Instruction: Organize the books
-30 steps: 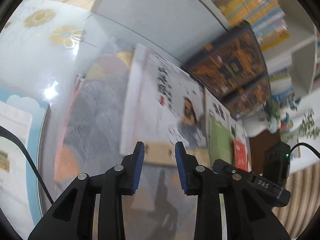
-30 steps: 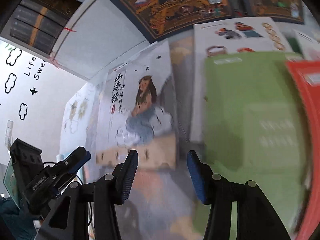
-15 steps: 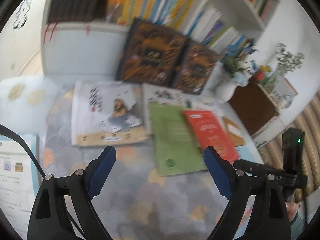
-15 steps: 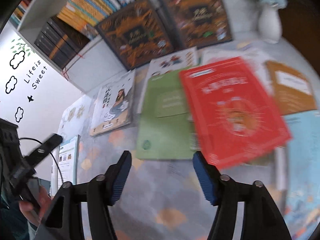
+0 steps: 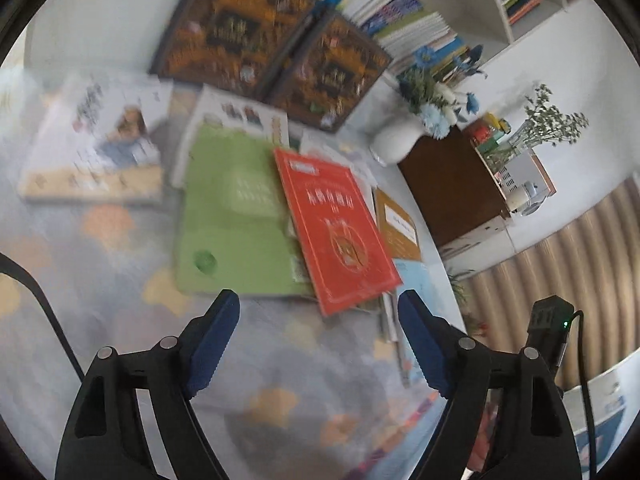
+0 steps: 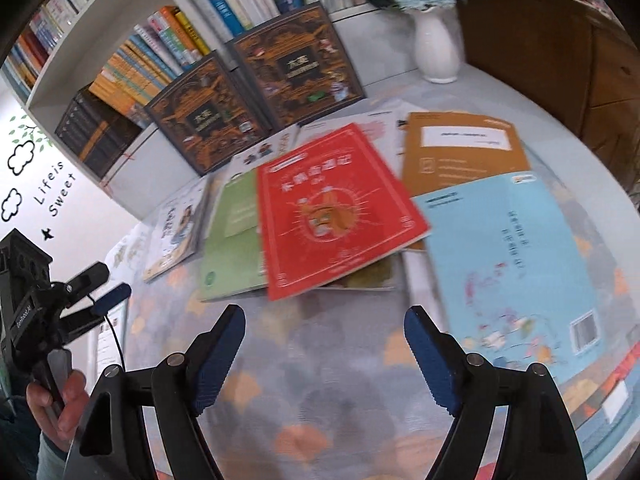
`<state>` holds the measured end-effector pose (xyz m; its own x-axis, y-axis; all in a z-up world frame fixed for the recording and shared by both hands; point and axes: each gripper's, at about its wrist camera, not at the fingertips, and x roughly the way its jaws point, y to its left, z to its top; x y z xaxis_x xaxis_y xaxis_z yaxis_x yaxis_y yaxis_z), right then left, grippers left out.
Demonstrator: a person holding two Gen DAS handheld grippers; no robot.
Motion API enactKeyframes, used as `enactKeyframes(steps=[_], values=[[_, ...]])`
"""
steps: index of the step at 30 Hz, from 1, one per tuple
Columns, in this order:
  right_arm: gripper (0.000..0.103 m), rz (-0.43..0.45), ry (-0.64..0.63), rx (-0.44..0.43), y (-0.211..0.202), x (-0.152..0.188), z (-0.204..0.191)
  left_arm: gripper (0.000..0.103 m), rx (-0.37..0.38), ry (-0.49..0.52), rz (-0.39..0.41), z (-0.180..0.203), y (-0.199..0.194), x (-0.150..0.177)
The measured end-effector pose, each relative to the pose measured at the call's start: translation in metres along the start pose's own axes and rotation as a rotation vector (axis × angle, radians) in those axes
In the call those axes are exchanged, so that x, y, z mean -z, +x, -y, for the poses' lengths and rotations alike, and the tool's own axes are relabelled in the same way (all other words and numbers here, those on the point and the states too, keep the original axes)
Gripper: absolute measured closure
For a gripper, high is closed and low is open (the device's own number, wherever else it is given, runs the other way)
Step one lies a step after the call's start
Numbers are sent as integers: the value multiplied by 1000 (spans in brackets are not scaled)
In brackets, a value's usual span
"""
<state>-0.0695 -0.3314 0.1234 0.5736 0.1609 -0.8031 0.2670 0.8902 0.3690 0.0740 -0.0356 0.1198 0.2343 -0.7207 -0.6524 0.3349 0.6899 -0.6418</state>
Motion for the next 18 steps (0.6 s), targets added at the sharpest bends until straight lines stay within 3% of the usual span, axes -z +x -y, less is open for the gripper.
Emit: enactKeyframes(steps=[7, 12, 13, 16, 17, 18], values=[[23, -57, 38, -36, 15, -24, 35, 24, -14, -55, -90, 18, 45, 6], [23, -85, 100, -79, 38, -51, 55, 24, -49, -35, -122, 25, 71, 1], [26, -85, 103, -77, 43, -57, 57, 28, -54, -32, -126, 25, 75, -1], [58, -91, 94, -93, 60, -72, 60, 45, -73, -32, -143, 23, 92, -7], [63, -103, 90, -96, 66, -76, 60, 56, -88, -30, -142, 23, 97, -9], [64, -112, 82, -92, 72, -80, 60, 58, -100, -30, -145, 23, 102, -11]])
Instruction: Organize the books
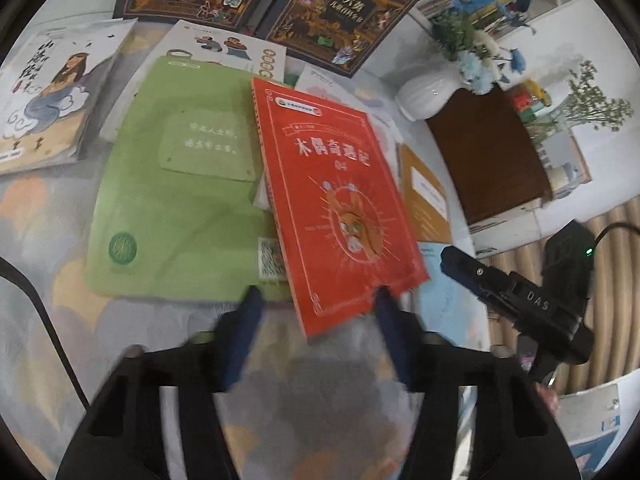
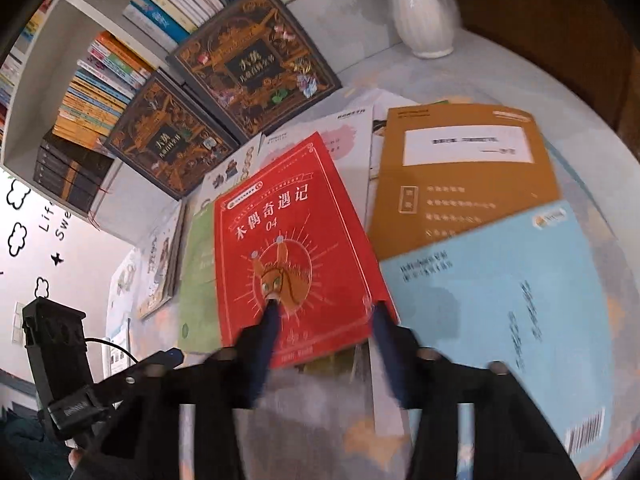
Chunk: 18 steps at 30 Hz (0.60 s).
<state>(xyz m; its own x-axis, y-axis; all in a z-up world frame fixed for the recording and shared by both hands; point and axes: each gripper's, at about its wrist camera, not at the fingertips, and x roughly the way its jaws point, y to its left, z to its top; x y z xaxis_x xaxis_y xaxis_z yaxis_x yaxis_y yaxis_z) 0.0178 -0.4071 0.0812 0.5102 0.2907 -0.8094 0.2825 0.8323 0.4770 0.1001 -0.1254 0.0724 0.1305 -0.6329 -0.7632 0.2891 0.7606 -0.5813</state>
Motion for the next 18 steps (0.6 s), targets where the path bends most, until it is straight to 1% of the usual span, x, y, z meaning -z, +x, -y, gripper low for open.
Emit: enactKeyframes(steps=[6, 8, 10, 11, 12, 14, 15, 18], values=[[64, 16, -84, 78, 29, -30, -7, 58, -44, -42, -25, -7, 27, -16], [64, 2, -83, 98, 43, -40, -3, 58, -35, -56, -41, -9, 34, -18], [64, -26, -80, 129, 57, -47, 2, 57, -19, -45, -35, -6, 35, -20], [64, -50, -74, 134, 64, -49, 5, 57, -11, -36, -45, -5, 37, -21], [64, -30, -79, 132, 64, -49, 4, 57, -3, -26, -53, -3, 38, -22], [62, -48, -92, 97, 67, -48, 0, 56, 3, -7, -61, 0, 40, -21], [62, -55, -90, 85, 66, -45, -2, 56, -10, 2, -56, 1, 39, -20], [62, -69, -107, 119, 64, -33, -10, 56, -37, 54, -62, 3, 34, -12]])
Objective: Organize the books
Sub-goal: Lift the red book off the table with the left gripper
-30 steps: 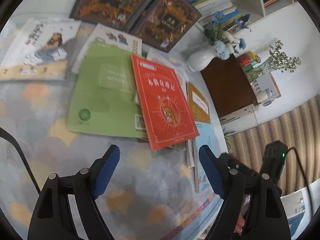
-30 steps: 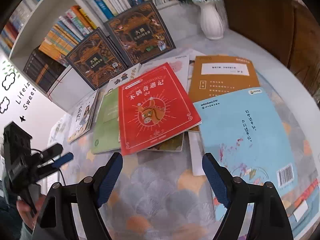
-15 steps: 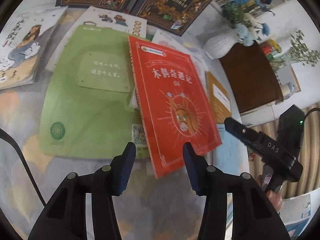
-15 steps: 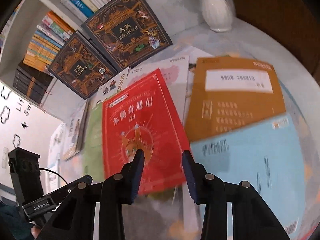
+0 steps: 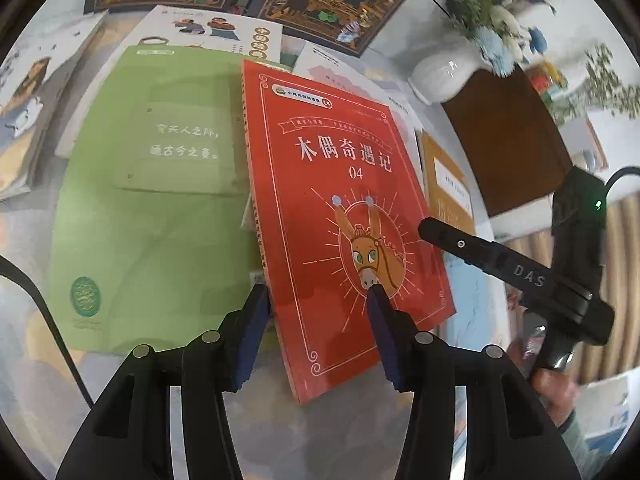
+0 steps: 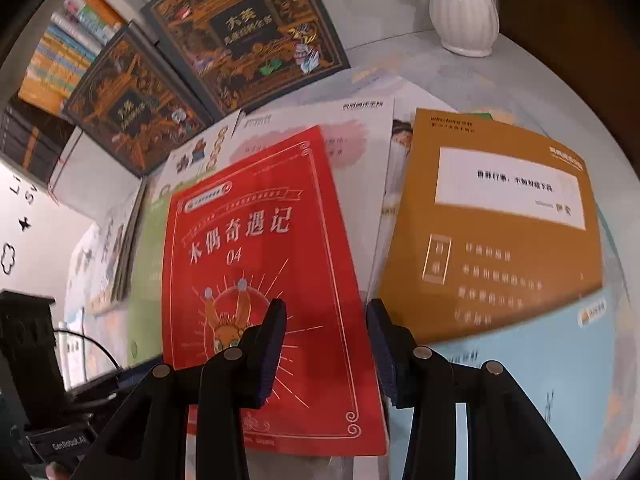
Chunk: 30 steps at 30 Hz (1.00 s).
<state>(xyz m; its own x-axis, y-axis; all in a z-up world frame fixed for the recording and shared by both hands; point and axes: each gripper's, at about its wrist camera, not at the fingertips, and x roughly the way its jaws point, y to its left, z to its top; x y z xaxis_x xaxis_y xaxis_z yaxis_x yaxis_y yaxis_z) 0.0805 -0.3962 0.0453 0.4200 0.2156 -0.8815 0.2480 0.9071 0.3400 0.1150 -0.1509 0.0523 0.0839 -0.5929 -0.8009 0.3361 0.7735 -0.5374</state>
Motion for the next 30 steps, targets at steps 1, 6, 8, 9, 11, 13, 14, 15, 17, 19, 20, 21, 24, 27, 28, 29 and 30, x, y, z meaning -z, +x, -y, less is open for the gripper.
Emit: enactKeyframes(steps=[1, 6, 8, 9, 11, 13, 14, 15, 17, 19, 20, 21, 24, 27, 28, 29, 30], values=[[62, -4, 0, 2, -2, 5, -2, 56, -5, 13, -1, 0, -3, 3], [61, -57, 9, -26, -3, 40, -19, 56, -27, 26, -15, -18, -27, 38], [61, -82, -17, -46, -4, 59, -35, 56, -38, -12, -6, -33, -40, 55], [61, -95, -32, -53, -4, 68, -44, 56, -39, -42, -4, -42, -46, 63], [61, -124, -69, -59, 0, 88, -63, 56, -35, -100, 7, -59, -56, 75], [61, -150, -97, -55, 5, 107, -80, 56, -48, -140, 19, -73, -65, 87], [61, -163, -107, -59, 8, 114, -87, 56, -58, -157, 25, -80, -70, 92], [61, -175, -118, -64, 11, 121, -94, 56, -61, -175, 33, -87, -75, 98], [61, -190, -148, -65, 14, 132, -107, 56, -56, -204, 39, -98, -82, 107], [61, -205, -174, -62, 16, 139, -118, 56, -54, -223, 46, -104, -86, 114], [61, -212, -177, -62, 17, 141, -121, 56, -57, -225, 50, -107, -88, 118], [60, -222, -179, -61, 18, 141, -124, 56, -65, -223, 53, -108, -91, 122], [57, -232, -178, -27, 18, 146, -129, 56, -67, -215, 72, -113, -99, 132], [46, -249, -156, 15, 20, 154, -128, 56, -48, -225, 64, -119, -99, 136], [46, -257, -143, 30, 21, 158, -125, 55, -46, -226, 50, -120, -96, 137], [46, -265, -137, 41, 22, 160, -123, 55, -44, -218, 35, -121, -93, 139], [46, -268, -131, 56, 23, 164, -123, 55, -42, -202, 40, -121, -94, 140]])
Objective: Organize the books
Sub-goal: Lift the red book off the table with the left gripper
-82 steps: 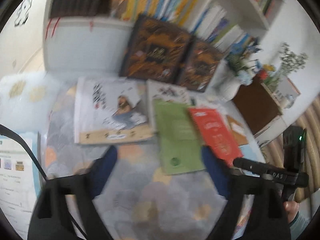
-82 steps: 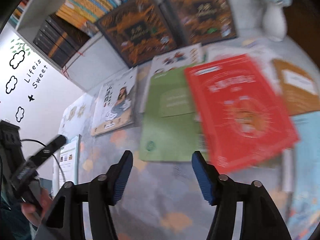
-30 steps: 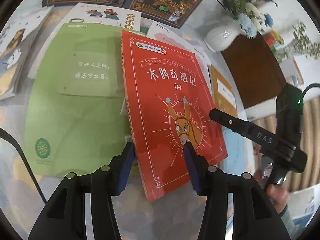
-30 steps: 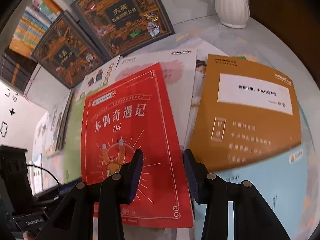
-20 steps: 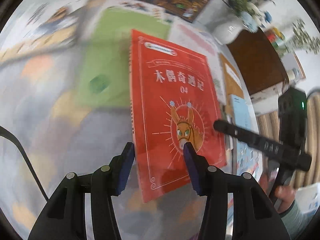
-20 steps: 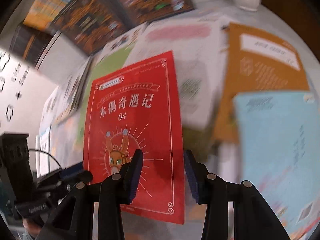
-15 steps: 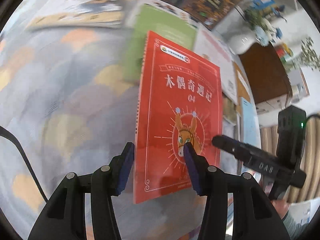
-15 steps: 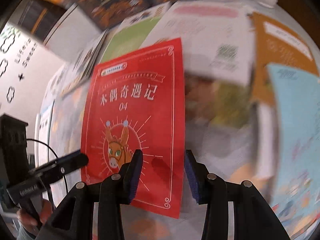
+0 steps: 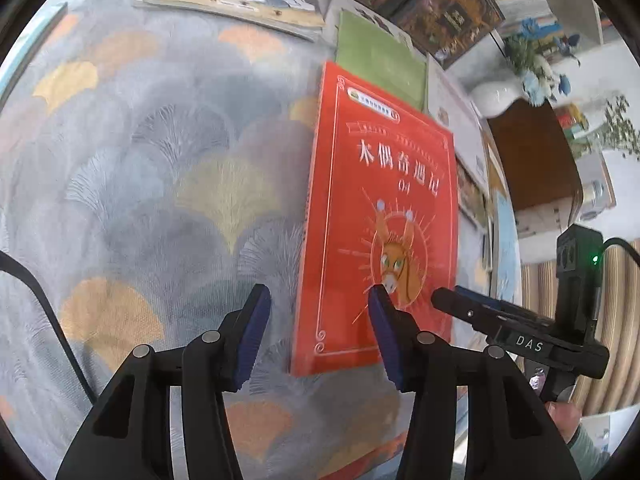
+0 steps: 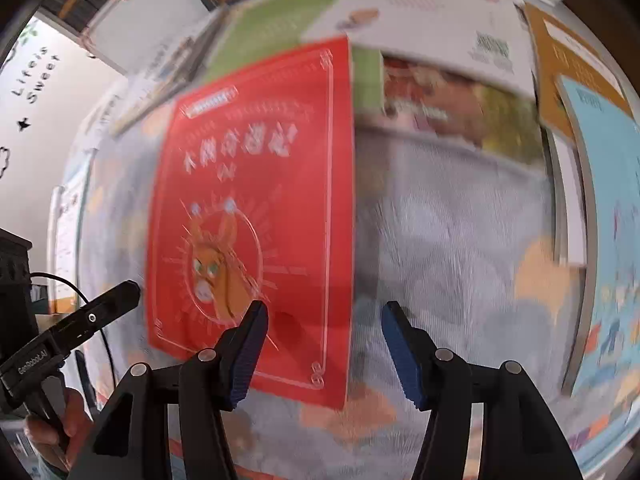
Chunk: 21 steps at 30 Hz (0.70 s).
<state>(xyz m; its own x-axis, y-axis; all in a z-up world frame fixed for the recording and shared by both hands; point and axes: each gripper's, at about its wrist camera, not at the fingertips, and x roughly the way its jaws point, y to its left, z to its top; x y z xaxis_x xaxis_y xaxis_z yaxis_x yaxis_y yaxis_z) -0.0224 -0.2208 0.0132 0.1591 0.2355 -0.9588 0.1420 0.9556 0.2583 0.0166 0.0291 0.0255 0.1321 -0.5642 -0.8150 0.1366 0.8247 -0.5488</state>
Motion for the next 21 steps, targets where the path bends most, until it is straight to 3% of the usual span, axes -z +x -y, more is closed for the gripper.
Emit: enactKeyframes(steps=[7, 11, 16, 21], values=[[42, 30, 38, 54, 0, 6, -11, 54, 8, 84, -35, 6, 4, 2], [53, 95, 61, 32, -2, 13, -18, 54, 18, 127, -45, 5, 3, 3], [54, 164, 58, 54, -1, 22, -35, 54, 30, 157, -30, 1, -5, -7], [54, 155, 104, 34, 2, 21, -40, 54, 75, 146, -49, -11, -6, -17]])
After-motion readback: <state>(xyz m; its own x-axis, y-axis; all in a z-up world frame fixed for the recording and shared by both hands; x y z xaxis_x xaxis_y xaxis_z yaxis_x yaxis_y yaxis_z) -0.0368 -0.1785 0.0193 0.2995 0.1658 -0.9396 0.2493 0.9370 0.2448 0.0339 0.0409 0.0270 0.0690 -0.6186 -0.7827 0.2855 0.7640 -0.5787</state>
